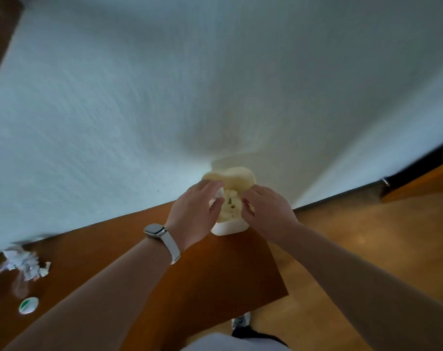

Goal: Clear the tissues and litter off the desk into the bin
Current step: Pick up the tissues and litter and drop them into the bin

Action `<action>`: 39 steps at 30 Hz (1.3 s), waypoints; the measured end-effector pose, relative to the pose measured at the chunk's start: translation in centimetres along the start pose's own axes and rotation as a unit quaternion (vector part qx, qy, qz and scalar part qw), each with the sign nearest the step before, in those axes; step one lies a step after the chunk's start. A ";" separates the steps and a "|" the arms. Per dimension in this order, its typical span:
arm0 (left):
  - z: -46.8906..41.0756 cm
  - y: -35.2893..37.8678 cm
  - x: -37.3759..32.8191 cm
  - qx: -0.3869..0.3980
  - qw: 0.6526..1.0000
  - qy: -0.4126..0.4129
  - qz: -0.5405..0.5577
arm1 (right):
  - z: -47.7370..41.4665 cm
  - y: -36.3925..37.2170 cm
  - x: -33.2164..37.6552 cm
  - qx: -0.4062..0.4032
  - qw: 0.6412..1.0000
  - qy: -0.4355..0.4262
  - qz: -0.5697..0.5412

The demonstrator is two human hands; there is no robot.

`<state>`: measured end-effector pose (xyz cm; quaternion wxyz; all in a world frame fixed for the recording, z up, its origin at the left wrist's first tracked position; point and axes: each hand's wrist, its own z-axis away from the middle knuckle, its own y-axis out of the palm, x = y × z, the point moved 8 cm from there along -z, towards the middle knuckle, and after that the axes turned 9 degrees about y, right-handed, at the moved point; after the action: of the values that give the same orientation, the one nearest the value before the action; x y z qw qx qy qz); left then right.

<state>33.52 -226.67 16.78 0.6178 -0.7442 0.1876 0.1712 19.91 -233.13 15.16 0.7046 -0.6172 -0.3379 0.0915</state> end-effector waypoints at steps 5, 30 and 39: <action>0.4 1.6 -1.4 0.021 0.999 -0.006 -0.050 | -0.4 -0.4 0.0 0.003 0.997 -0.077 -0.006; 27.4 -11.7 10.1 -0.027 0.927 -0.306 -0.215 | 4.2 8.3 28.7 0.114 0.884 -0.440 0.108; 39.2 -14.8 16.7 -0.046 0.914 -0.352 -0.197 | 7.3 15.8 38.9 0.162 0.868 -0.449 0.136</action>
<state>54.45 -186.74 14.35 0.6303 -0.6849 -0.2010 0.3053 49.50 -202.46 14.64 0.5474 -0.4267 -0.5109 0.5072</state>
